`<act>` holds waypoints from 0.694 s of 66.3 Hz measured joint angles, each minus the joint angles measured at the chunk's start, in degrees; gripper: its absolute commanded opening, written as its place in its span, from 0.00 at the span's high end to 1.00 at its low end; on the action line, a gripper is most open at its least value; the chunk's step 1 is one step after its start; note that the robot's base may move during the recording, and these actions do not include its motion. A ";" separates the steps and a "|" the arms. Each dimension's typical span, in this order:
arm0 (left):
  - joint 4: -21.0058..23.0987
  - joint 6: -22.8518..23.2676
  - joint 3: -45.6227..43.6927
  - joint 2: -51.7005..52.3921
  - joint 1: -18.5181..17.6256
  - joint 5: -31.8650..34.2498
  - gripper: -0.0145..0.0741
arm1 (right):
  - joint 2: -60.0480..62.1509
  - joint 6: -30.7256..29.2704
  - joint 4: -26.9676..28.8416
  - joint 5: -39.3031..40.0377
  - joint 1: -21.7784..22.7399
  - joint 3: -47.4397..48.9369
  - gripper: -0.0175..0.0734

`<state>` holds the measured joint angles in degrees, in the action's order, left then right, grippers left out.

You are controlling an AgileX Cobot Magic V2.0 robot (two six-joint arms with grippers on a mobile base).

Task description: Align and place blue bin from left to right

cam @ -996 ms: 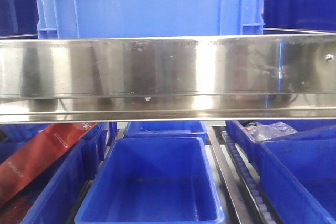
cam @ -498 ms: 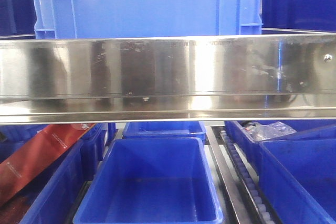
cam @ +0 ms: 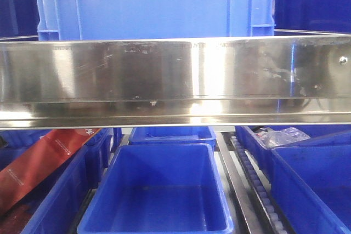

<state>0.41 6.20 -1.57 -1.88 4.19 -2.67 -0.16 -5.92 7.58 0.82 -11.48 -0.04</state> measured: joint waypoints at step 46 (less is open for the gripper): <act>0.04 -8.60 1.66 1.54 -6.15 -1.11 0.96 | 0.00 0.00 0.00 0.00 0.00 0.00 0.89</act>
<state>0.45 -2.39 0.08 -0.34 -1.96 -3.77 -0.16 -5.92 7.58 0.82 -11.48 -0.04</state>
